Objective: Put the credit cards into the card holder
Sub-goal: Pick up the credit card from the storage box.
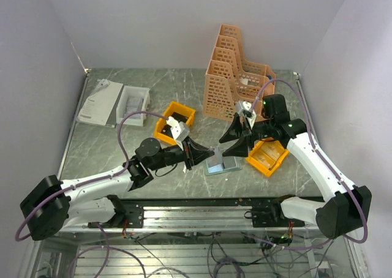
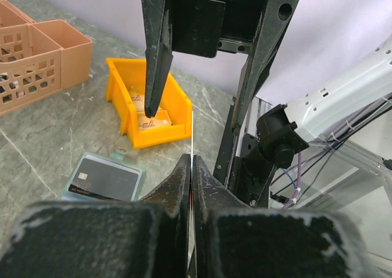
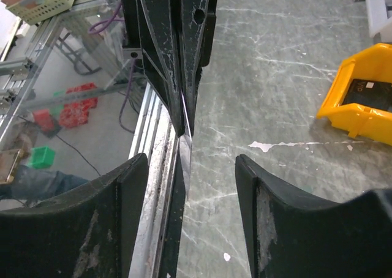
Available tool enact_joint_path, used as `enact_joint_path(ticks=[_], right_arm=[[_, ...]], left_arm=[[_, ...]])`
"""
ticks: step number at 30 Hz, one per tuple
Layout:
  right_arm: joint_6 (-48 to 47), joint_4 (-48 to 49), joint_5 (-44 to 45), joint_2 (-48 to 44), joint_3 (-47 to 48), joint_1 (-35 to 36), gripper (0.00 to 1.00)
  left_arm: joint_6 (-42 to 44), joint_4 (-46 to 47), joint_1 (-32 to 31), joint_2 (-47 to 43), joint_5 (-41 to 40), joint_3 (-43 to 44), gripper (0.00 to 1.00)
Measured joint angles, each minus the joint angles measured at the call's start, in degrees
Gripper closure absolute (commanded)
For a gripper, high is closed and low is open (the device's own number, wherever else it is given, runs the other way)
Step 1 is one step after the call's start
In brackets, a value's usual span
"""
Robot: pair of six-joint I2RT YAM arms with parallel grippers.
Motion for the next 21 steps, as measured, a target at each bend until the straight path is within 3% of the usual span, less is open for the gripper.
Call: enact_joint_path(ticks=[10, 19, 21], right_arm=[[1.53, 3.72, -0.63, 0.66, -0.26, 1.49, 0.73], [1.09, 3.87, -0.55, 1.05, -2.14, 1.64, 0.71], [1.11, 3.82, -0.39, 1.18, -2.58, 1.66, 0.78]], left_arm=[[0.57, 0.66, -0.07, 5.07, 0.68, 2.51, 0.93], [0.46, 2.82, -0.09, 5.84, 1.03, 2.51, 0.93], [0.44, 3.08, -0.09, 6.05, 1.11, 2.51, 0.93]])
